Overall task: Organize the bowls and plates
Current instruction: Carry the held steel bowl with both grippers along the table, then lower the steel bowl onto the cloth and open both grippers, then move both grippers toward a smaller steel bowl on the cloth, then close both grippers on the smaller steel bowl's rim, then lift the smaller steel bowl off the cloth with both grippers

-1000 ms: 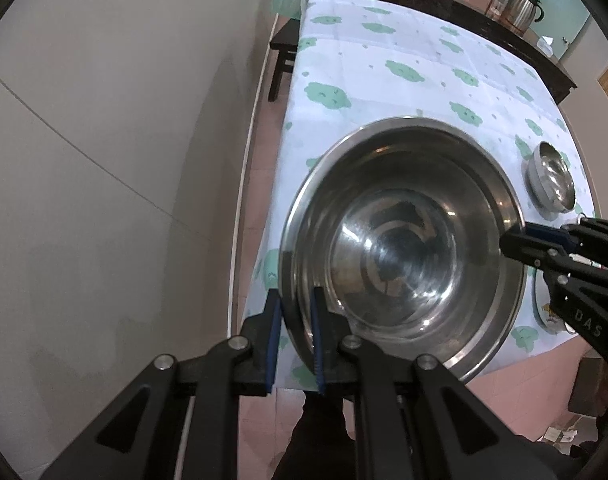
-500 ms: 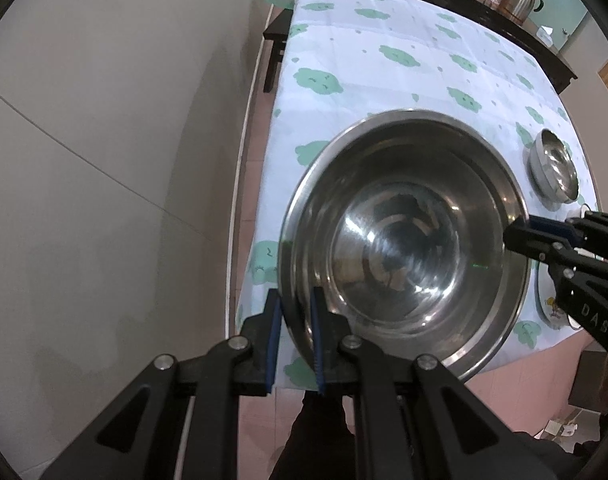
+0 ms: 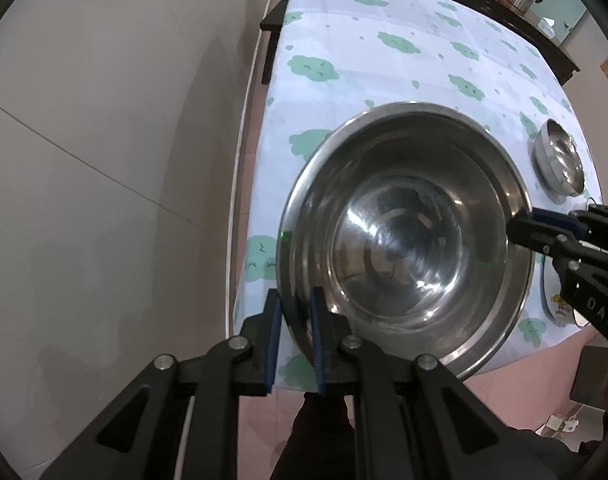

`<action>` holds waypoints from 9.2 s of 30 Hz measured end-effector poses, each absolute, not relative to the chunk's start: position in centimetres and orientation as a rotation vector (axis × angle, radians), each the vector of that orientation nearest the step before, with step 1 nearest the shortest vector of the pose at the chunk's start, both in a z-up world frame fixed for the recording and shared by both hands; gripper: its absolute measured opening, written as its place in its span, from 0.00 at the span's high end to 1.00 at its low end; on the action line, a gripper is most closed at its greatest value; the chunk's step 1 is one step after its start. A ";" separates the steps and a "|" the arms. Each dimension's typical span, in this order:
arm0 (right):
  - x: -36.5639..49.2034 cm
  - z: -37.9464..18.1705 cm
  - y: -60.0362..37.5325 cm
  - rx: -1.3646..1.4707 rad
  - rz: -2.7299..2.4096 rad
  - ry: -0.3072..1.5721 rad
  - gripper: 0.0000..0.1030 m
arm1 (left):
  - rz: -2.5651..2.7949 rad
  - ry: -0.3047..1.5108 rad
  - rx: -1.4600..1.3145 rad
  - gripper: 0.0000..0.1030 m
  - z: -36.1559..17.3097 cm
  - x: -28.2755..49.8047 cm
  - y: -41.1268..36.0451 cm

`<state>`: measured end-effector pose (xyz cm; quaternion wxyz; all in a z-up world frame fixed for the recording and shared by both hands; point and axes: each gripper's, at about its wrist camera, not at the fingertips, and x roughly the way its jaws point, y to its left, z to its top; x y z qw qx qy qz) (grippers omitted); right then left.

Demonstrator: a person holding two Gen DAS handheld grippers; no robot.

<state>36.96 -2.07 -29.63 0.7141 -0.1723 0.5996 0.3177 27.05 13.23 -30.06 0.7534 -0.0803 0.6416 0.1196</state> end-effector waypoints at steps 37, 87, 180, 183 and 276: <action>37.6 -32.9 -0.8 -0.408 0.709 1.391 0.84 | 0.255 1.464 -0.186 0.90 -33.1 27.6 13.4; 36.7 -33.0 -1.1 -0.422 0.691 1.333 0.84 | 0.247 1.456 -0.174 0.89 -33.3 27.7 13.5; 50.7 -32.2 -30.3 -0.062 0.358 1.250 0.55 | -0.044 1.332 0.009 0.39 -29.5 47.7 -13.9; 51.7 -33.0 -30.7 -0.055 0.350 1.262 0.55 | -0.051 1.337 0.004 0.39 -30.1 48.6 -14.5; 43.7 -29.2 -31.3 -0.053 0.346 1.301 0.80 | -0.228 1.354 0.085 0.85 -27.9 41.1 -17.6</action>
